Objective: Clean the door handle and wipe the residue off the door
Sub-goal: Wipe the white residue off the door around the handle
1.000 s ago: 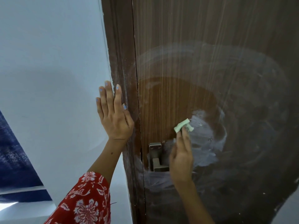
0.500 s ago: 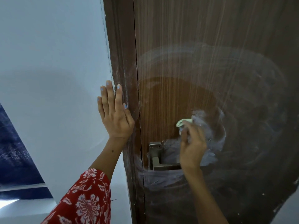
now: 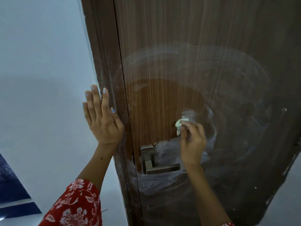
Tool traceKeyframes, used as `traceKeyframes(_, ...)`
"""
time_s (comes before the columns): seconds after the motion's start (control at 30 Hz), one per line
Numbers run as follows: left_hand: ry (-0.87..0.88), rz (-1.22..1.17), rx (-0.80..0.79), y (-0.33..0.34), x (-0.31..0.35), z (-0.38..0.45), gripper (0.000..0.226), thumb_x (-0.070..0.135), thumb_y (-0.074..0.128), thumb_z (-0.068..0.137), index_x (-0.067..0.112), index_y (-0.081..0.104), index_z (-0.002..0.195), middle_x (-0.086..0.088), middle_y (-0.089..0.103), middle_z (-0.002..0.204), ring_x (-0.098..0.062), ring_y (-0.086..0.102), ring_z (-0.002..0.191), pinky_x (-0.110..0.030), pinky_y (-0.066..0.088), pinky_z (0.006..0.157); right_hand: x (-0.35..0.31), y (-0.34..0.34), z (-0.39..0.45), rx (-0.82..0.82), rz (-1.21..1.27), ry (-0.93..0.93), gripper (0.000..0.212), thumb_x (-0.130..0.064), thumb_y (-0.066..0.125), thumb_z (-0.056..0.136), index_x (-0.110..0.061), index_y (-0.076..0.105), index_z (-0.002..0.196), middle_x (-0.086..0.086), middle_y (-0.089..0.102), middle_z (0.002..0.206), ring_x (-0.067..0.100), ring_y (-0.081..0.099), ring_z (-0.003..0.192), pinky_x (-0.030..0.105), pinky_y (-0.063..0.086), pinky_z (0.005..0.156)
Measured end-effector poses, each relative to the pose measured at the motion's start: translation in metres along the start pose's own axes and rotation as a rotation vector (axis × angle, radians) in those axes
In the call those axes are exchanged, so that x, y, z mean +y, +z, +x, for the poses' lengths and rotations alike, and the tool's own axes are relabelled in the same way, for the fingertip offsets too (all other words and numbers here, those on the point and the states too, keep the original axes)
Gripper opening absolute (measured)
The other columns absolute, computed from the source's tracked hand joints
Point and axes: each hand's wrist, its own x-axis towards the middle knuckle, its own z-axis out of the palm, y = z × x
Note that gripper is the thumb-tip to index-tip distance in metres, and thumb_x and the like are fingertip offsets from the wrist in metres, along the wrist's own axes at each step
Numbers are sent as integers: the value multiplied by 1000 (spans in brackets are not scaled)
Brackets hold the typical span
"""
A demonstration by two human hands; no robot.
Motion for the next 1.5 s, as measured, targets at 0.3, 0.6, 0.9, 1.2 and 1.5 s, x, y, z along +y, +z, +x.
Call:
traceKeyframes(0.3,9,-9,18,1,-1,-1,51,15,32,96,11,28,147,-19,29,153,-31,18,145,-45,13,119,-4,3,9,76,18,3,17,-4,59,88,-6,67,103,3,55,100,1,53,84,4,42,78)
traceKeyframes(0.6,-5,-1,4,2,-3,-2,52,18,31,97,14,26,148,-16,26,154,-28,15,147,-45,13,119,-2,1,17,28,73,-43,21,-6,63,85,-7,68,105,5,61,102,12,60,90,12,49,80)
traceKeyframes(0.9,-15,-10,-10,2,-3,-2,51,20,29,97,15,27,148,-16,26,155,-28,14,147,-44,11,120,-4,10,-6,-165,43,-195,31,5,66,79,-7,67,107,2,59,107,13,57,98,9,43,88)
traceKeyframes(1.2,-13,-4,-11,3,-3,-2,51,17,32,96,13,29,147,-15,26,155,-28,15,147,-45,12,120,31,-12,-20,-91,50,61,21,-3,66,81,-11,69,100,-2,64,100,2,60,90,8,48,78)
traceKeyframes(1.5,-13,-4,-10,1,-1,0,50,17,33,96,12,31,146,-17,27,154,-29,16,146,-44,12,120,36,-7,-33,-52,23,247,16,-10,58,89,-23,60,98,-10,52,101,-6,54,90,6,47,68)
